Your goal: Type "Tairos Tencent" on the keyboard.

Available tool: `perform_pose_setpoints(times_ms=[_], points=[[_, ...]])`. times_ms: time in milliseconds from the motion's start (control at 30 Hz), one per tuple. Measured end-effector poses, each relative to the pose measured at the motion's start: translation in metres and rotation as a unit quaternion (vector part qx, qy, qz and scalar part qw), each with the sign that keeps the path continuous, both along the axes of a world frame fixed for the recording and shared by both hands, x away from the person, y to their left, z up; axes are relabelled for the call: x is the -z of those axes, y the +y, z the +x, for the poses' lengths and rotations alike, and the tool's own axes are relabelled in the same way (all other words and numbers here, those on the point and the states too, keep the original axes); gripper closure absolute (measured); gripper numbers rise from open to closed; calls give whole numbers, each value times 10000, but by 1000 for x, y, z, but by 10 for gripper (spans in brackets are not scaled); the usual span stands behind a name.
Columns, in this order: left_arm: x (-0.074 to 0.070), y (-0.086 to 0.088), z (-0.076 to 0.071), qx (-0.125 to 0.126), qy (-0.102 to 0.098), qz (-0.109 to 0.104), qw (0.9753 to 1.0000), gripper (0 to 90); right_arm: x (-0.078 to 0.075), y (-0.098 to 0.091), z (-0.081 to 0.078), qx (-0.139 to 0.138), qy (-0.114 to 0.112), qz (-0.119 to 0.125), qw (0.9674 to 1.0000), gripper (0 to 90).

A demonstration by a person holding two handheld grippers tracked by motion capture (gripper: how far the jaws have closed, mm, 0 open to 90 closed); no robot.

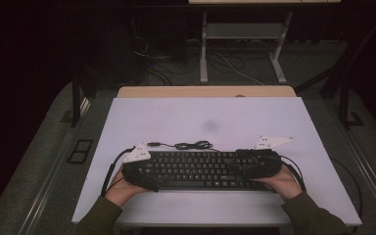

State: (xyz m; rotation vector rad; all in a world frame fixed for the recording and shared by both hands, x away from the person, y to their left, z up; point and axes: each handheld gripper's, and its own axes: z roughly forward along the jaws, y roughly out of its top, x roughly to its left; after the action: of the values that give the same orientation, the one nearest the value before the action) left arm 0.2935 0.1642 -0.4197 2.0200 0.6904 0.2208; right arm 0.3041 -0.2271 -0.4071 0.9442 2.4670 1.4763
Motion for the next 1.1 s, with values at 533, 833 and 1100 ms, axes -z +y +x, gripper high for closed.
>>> perform_pose_setpoints(times_ms=[533, 833, 1100], points=[[0, 0, 0, 22, -12, 33, 10000, 0, 8, 6, 0, -428, 137, -132, 9989, 698], [1, -1, 1, 34, -12, 52, 10000, 0, 11, 12, -3, -524, 106, -333, 9980, 826], [1, 0, 0, 24, -13, 43, 10000, 0, 16, 16, -5, -648, 115, -499, 9966, 891]])
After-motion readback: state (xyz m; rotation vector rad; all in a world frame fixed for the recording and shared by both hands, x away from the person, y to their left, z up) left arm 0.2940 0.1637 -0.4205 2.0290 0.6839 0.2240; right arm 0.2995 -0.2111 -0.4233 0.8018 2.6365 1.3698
